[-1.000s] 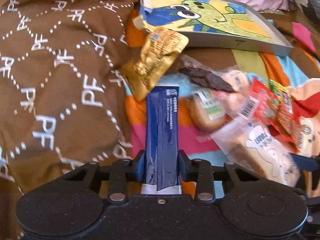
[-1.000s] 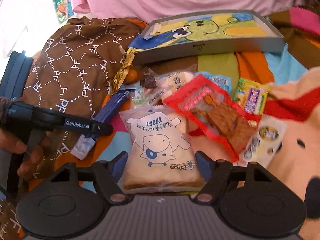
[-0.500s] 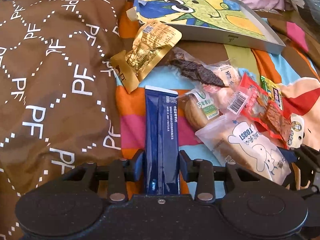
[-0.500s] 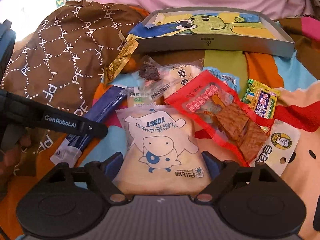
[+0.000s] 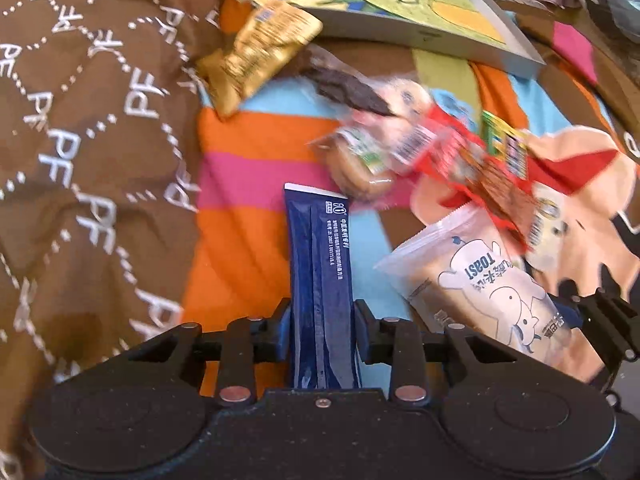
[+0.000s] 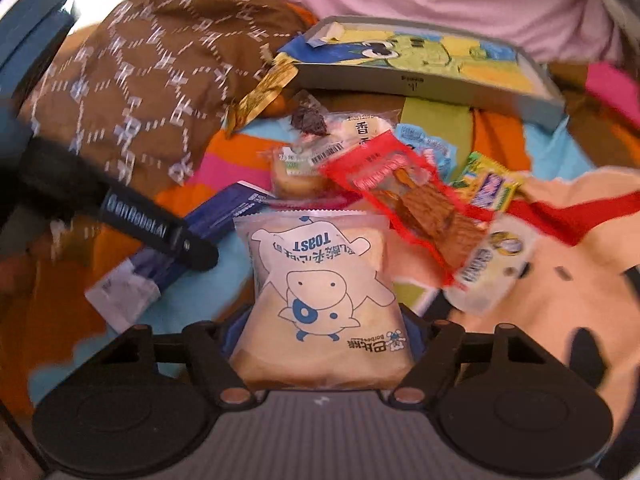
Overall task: Organize snacks
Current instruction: 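Close the right tool on the TOAST bag while the left tool grips the blue stick packet, then lift and carry the TOAST bag with the right tool while the left carries the blue packet to the tray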
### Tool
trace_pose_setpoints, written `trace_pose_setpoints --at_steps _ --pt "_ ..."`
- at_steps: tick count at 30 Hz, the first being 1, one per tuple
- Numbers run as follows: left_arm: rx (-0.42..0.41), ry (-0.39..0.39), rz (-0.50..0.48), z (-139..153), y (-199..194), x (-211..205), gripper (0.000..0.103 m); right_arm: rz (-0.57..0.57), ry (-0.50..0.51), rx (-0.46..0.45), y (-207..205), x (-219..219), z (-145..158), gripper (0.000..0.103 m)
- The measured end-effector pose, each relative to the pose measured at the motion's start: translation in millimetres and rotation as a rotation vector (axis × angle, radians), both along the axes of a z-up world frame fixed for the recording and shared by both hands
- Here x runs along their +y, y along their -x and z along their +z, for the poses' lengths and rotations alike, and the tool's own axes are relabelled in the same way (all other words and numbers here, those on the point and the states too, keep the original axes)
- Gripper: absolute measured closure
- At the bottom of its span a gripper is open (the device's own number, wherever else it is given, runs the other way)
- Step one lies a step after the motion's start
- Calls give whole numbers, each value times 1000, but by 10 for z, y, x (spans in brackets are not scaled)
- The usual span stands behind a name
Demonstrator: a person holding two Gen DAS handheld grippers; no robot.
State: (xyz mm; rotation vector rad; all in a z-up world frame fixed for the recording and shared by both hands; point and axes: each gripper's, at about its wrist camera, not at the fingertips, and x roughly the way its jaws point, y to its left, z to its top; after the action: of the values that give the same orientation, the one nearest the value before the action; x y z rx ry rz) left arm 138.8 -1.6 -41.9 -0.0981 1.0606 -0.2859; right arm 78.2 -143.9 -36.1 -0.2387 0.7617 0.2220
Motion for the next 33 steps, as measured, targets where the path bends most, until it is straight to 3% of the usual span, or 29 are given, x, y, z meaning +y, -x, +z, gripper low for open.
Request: trace_pose_setpoints --at_steps 4,7,14,18,21,25,30,33 --pt "21 6 -13 28 101 -130 70 1 102 -45 233 -47 -9 27" --pt "10 -15 31 34 187 -188 71 1 177 -103 371 -45 -6 27" --pt "25 71 128 152 388 -119 72 33 272 -210 530 39 17 29" --pt "64 94 159 119 473 -127 72 49 327 -231 578 80 12 29" --pt "29 79 161 157 539 -158 72 45 361 -228 623 65 6 30" --pt "-26 74 137 249 601 -225 72 24 354 -196 650 12 11 30" --pt "-81 44 92 328 676 -294 72 -43 210 -118 528 -150 65 28" --pt "-76 49 101 325 671 -277 72 -53 168 -84 468 -191 36 21"
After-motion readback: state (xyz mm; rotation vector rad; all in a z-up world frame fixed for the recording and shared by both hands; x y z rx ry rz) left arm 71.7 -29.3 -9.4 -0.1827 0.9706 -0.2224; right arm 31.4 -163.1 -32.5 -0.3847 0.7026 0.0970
